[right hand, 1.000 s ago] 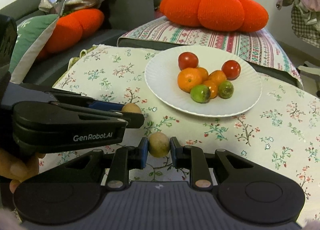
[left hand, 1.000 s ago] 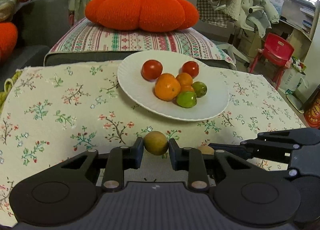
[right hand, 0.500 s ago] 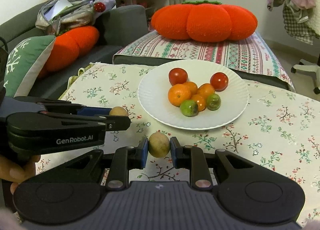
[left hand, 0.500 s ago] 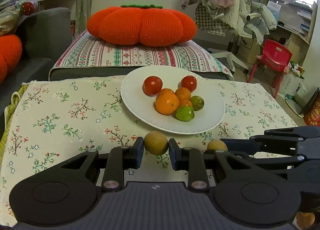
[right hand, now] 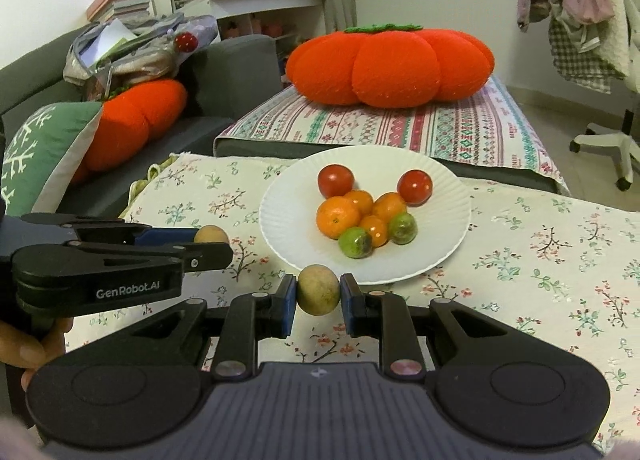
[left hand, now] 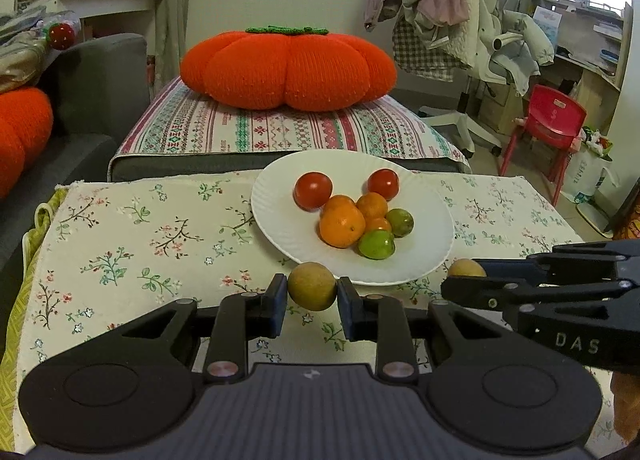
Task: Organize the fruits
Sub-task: 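Carry both yellow tomatoes over the white plate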
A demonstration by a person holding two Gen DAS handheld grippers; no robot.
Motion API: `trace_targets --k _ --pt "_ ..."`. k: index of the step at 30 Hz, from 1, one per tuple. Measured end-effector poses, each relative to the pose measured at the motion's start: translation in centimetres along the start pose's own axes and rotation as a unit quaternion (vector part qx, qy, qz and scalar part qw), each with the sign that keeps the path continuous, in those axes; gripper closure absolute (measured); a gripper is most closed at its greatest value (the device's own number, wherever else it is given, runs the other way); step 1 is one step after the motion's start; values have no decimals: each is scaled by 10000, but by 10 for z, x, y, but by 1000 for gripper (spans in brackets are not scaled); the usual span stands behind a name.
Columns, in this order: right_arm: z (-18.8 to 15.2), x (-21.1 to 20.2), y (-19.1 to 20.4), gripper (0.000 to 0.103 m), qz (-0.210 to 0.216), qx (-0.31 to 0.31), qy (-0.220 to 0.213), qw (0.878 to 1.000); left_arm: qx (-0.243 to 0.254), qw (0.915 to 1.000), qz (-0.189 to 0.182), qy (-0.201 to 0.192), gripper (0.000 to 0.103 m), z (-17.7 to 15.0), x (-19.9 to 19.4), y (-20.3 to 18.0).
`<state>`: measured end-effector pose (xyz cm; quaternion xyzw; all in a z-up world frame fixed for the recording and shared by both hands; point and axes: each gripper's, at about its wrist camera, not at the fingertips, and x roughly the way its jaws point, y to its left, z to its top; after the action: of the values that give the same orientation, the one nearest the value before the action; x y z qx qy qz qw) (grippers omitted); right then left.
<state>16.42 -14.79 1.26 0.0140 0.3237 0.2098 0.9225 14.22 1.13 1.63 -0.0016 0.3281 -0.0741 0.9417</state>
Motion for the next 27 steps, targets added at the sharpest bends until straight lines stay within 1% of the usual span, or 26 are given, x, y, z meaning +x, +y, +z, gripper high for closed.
trace_targets --k 4,11,16,22,27 --pt "2 -3 -6 82 -58 95 -48 9999 -42 10000 13 -69 84 3 1 4" --pt "9 -9 -35 82 -336 548 -221 9977 -91 9998 86 -147 84 10 6 14" --pt "9 -3 -49 82 -391 812 -211 9957 -70 9999 5 -152 84 13 13 16" --pt "7 10 -51 82 -338 881 -182 9954 150 9995 -184 -194 84 14 25 8" --pt "6 16 -47 82 -357 716 -210 9966 363 9986 -297 -254 84 15 36 0"
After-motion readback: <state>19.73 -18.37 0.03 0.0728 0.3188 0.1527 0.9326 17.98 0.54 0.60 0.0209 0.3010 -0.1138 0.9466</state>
